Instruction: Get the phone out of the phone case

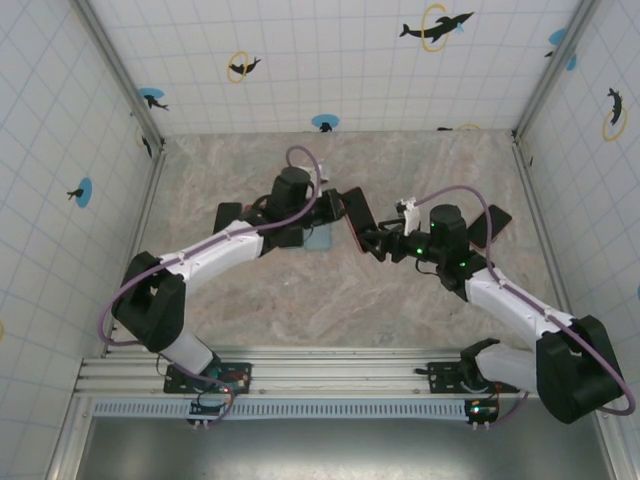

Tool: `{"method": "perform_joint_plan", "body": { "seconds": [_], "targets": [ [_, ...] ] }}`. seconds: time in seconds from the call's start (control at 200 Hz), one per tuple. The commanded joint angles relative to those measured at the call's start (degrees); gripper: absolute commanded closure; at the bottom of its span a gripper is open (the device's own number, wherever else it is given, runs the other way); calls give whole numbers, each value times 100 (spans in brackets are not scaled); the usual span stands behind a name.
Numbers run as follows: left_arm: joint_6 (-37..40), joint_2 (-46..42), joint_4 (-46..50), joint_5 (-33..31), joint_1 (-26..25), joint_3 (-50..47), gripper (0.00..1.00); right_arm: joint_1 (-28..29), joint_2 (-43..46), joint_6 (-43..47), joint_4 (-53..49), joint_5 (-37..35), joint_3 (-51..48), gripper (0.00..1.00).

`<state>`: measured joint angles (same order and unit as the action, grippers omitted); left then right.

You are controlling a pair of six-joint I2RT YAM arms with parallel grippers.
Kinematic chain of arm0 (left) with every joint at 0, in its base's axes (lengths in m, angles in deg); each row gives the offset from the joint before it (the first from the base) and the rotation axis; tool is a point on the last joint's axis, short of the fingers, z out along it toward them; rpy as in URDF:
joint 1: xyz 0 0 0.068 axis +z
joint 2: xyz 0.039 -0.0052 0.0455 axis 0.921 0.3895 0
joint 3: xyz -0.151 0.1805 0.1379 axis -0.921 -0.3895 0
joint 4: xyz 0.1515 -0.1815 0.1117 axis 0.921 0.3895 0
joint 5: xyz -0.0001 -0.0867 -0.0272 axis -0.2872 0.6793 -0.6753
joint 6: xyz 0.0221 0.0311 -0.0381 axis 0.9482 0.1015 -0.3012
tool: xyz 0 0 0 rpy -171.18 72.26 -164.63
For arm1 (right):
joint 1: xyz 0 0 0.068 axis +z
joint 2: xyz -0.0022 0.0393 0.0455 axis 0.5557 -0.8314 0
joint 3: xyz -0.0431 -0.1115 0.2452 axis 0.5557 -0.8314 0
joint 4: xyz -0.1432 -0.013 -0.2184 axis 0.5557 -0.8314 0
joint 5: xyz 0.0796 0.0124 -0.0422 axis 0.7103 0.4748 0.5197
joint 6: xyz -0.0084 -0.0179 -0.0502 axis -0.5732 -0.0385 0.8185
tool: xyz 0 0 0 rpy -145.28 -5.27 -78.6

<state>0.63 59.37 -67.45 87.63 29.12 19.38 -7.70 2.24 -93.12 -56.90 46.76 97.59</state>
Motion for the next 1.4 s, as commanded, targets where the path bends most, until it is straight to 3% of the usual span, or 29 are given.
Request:
{"method": "perform_joint_plan", "body": {
  "seconds": [0.0,0.22,0.375,0.541,0.656,0.951,1.396],
  "targets": [
    [-370,-250,-707,646,437,305,92,-12,124,-1073,1031,-36,-219,13],
    [-1195,-158,-1386,1191,951,340,89,336,-62,-3035,2354,-757,-661,18],
    [-1758,-115,-1932,1257,1053,255,89,816,-305,-4309,3743,-1794,-1089,27],
    [-2439,-106,-2580,1201,1062,49,89,1148,-702,-4678,4474,-2288,-1072,43],
    [-2512,-122,-2598,1194,1069,-20,88,1254,-880,-4746,4814,-2373,-1014,52],
    [-2756,-270,-2869,1134,1071,-326,88,1318,-1048,-4958,5693,-2514,-985,56],
    [-3008,-569,-3060,1105,1062,-653,88,1325,-1454,-5164,5903,-2328,-585,69]
  ]
}}
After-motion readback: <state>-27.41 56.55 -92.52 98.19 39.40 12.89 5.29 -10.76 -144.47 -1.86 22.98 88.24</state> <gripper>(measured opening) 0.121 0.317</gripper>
